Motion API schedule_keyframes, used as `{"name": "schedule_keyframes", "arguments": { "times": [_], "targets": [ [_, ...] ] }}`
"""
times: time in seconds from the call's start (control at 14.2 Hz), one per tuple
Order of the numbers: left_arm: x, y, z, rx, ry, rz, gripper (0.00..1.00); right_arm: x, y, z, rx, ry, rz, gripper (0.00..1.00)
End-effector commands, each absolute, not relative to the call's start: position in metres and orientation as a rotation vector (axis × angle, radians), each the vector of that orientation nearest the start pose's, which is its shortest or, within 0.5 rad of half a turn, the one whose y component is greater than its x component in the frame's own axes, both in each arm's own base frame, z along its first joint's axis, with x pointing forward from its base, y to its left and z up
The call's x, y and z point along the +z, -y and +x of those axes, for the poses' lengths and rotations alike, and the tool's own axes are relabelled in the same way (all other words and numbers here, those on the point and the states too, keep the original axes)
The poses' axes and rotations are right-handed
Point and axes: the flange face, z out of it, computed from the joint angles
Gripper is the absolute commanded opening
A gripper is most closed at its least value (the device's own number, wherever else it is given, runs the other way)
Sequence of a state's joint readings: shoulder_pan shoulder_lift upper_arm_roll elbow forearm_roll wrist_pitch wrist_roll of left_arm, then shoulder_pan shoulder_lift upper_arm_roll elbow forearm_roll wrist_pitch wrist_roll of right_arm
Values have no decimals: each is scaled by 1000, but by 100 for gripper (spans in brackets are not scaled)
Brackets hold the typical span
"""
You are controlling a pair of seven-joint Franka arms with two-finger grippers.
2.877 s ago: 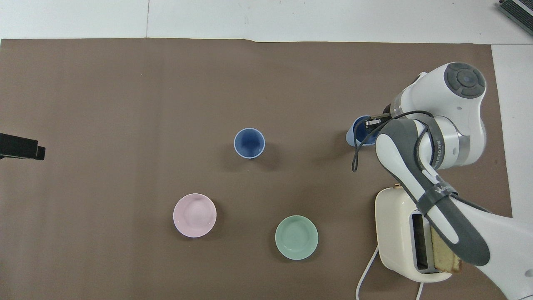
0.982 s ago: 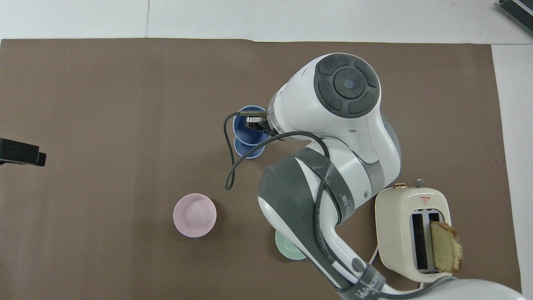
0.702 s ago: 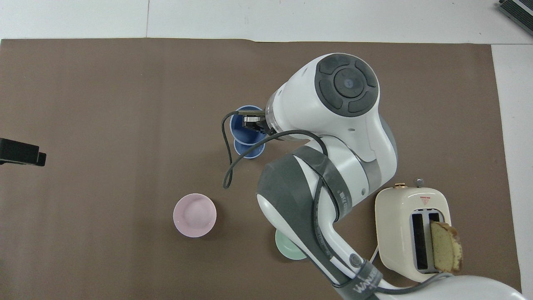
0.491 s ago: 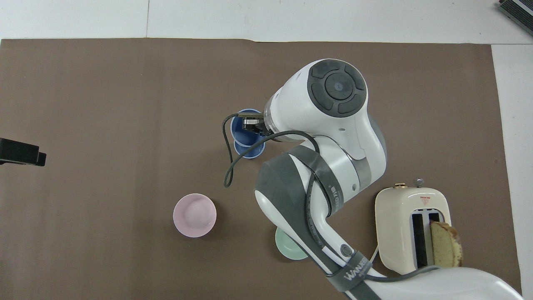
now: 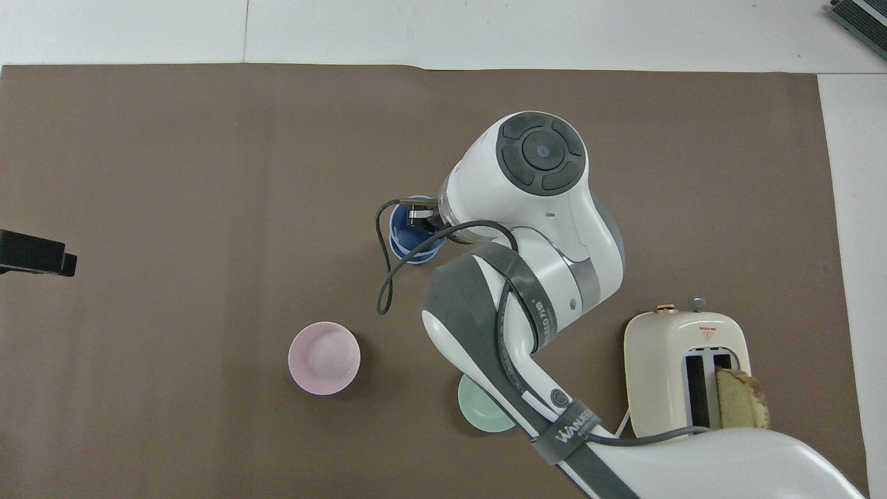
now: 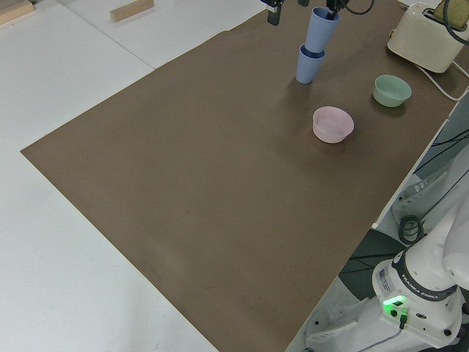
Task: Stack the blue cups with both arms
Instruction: 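Lower the blue cup into the first cup and open the right gripper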
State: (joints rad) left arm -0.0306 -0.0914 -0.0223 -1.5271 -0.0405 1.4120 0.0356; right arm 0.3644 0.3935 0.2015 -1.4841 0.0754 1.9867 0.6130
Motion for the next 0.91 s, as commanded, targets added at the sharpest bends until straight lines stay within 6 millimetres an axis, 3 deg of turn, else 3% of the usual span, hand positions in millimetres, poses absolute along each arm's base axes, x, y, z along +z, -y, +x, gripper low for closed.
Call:
{"name": "schedule_keyframes", "arguments": {
  "times": [0.0,0.56,0.84],
  "targets": [
    [681,29,503,52,-128,-3172,100,454,-353,586,-19,-143,-2933,0],
    [681,29,503,52,-129,-3174,100,421,-357,597,-32,-148,-2936,0],
    [681,29,503,52,-129,-3174,100,418,-356,598,-26,-155,-2938,0]
  ]
}}
